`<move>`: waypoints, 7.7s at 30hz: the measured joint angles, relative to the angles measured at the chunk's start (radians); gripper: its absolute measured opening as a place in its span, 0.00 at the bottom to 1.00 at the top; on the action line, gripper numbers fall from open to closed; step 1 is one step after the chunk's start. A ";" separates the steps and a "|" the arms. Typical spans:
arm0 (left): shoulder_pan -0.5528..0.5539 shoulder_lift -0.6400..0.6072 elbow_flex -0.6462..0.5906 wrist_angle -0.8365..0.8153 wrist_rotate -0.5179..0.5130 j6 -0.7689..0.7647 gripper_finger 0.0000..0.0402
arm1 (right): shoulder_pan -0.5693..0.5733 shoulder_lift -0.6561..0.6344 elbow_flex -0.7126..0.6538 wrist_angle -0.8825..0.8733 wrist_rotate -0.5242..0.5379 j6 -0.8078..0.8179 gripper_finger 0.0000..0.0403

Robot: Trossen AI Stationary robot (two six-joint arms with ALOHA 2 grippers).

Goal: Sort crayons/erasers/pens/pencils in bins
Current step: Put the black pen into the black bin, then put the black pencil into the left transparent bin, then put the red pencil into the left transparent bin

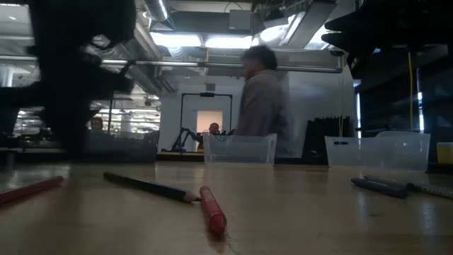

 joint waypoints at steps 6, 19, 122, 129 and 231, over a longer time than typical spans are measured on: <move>0.169 -0.119 0.008 0.038 -0.195 -0.034 0.05 | 0.000 0.000 0.000 0.013 0.000 -0.005 0.24; 0.633 -0.173 0.080 0.018 -0.184 0.235 0.05 | 0.000 0.000 0.000 -0.007 0.000 -0.057 0.24; -0.021 0.239 0.118 0.565 0.097 0.525 0.01 | -0.001 0.000 0.000 -0.025 -0.019 -0.025 0.24; -0.043 0.228 0.119 0.526 -0.060 0.501 0.01 | -0.001 0.000 0.000 -0.028 -0.019 -0.024 0.24; -0.047 0.134 0.408 0.115 -0.254 -0.133 0.32 | 0.052 0.000 0.000 -0.093 0.057 -0.056 0.24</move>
